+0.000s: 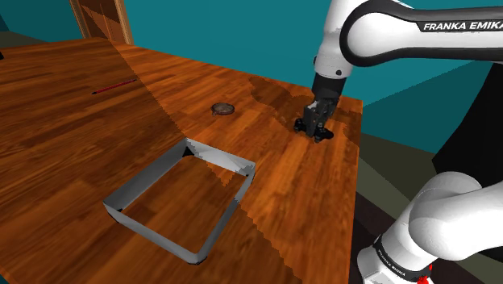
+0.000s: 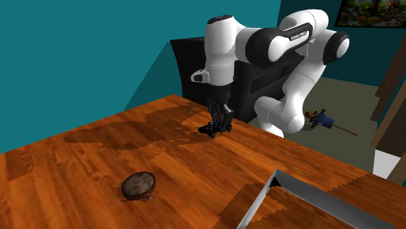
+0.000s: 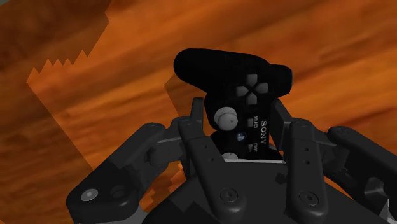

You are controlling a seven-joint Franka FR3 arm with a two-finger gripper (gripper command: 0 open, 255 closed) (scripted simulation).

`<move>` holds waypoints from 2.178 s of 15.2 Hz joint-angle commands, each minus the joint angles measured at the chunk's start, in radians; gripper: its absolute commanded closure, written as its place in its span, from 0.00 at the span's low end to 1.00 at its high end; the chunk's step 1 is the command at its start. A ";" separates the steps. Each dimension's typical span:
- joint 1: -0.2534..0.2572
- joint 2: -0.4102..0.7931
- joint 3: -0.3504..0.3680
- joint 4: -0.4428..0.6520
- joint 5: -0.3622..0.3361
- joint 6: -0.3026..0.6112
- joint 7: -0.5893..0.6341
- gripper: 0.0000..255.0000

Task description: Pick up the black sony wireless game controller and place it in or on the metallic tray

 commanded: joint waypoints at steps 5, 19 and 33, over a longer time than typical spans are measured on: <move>-0.002 0.011 -0.005 0.086 -0.004 -0.075 0.001 1.00; -0.006 0.060 -0.011 0.313 -0.012 -0.253 0.007 1.00; 0.058 0.209 0.234 0.482 0.088 -0.246 0.312 1.00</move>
